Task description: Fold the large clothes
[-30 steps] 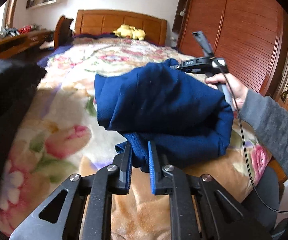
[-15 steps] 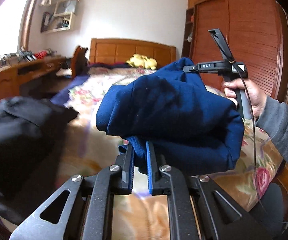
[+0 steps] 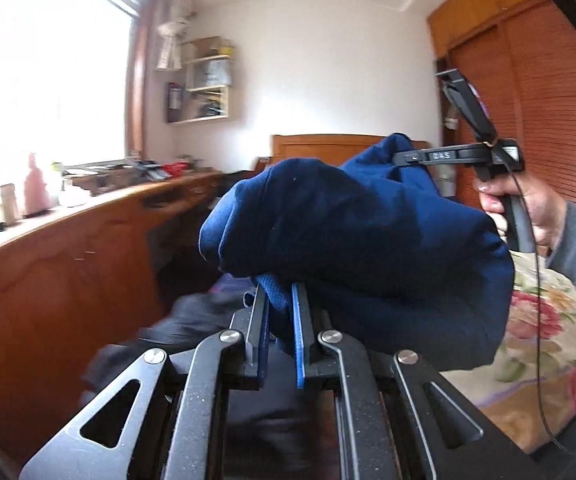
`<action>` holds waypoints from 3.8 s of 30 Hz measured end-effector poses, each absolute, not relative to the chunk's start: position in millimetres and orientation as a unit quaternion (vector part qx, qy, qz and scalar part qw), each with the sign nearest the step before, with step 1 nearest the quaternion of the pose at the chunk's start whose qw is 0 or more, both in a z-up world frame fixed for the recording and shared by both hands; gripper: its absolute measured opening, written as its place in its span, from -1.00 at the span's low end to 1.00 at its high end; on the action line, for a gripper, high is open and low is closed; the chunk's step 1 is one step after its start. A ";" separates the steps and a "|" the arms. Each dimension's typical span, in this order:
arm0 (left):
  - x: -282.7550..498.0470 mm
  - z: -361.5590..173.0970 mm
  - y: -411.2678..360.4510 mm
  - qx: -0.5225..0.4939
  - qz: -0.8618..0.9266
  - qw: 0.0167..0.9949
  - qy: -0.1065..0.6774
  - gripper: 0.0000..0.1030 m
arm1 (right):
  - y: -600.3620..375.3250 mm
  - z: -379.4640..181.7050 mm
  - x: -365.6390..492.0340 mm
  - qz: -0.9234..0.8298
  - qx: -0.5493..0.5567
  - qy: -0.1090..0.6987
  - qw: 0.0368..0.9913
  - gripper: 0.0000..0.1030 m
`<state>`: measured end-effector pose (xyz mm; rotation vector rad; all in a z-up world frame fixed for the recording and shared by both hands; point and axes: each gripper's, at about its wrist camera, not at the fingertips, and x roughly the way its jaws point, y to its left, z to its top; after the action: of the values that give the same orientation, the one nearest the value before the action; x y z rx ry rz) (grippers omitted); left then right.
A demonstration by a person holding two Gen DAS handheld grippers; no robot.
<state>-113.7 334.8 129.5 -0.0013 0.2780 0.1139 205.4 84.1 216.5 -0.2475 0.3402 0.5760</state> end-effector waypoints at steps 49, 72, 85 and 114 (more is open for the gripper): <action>-122.6 108.7 274.5 -0.005 0.096 0.980 0.174 0.77 | -11.9 83.0 114.1 0.349 -0.057 0.215 0.910 0.26; 41.4 50.7 32.6 0.006 -0.075 0.977 0.201 0.77 | -197.9 44.7 39.8 0.093 -0.006 0.214 0.972 0.51; 63.7 20.6 -16.2 0.008 -0.077 0.974 0.211 0.77 | -194.2 33.2 15.7 0.040 0.011 0.168 0.985 0.51; 65.4 13.3 -11.7 0.006 -0.066 0.975 0.210 0.77 | -197.2 0.6 28.5 0.033 0.009 0.165 0.986 0.51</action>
<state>65.4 -11.7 13.3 0.0125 0.4229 -0.1338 28.5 -197.2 0.6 0.0181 0.3307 0.0666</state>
